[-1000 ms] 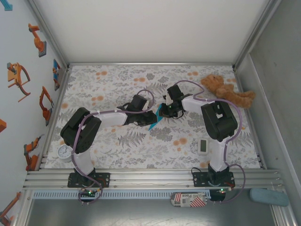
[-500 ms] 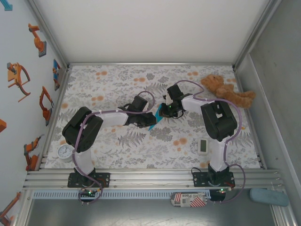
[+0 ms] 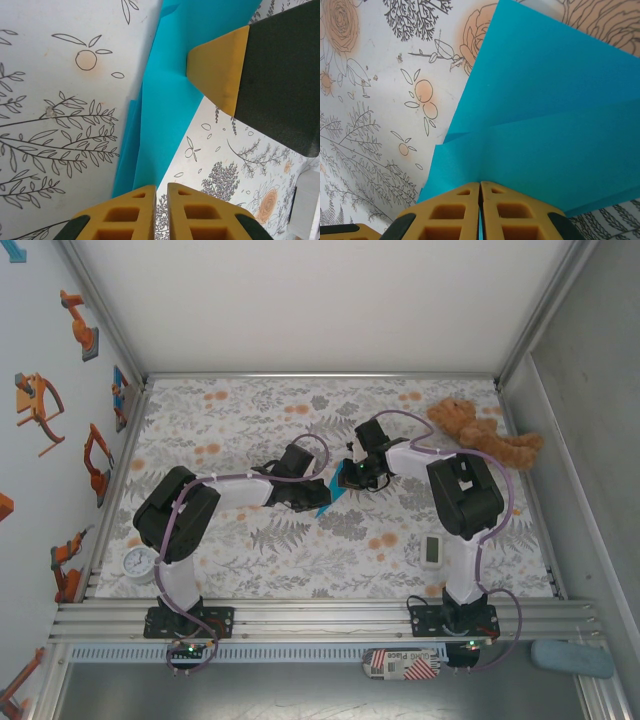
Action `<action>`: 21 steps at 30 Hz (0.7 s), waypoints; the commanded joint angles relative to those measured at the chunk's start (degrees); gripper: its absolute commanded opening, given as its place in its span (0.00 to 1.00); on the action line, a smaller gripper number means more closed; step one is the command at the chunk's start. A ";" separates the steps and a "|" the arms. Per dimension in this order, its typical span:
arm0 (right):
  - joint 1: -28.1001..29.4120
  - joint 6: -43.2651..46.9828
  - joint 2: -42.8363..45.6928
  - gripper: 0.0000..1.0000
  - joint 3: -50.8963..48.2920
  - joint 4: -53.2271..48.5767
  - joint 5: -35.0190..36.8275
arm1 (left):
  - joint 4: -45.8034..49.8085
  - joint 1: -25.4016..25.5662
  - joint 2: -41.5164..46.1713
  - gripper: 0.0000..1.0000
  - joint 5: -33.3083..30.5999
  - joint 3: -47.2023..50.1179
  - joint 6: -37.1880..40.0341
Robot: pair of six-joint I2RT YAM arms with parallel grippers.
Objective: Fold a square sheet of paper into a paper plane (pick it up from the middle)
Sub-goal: Fold the wing for the fifth time at the center of the table.
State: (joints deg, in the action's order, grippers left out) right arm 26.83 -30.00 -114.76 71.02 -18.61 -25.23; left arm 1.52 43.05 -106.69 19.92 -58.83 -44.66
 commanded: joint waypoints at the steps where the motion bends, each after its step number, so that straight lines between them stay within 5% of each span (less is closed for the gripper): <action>1: 0.07 0.12 -3.87 0.10 -0.51 -3.45 5.01 | 1.47 -0.08 -0.18 0.15 -0.39 -1.14 1.05; 21: 0.07 0.10 -4.21 0.10 -0.59 -3.91 5.29 | 3.49 1.43 -0.28 0.15 -2.71 -1.82 1.07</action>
State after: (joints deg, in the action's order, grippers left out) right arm 26.83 -30.00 -114.96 71.35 -19.05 -25.26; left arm 3.62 44.91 -106.37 17.76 -59.35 -44.66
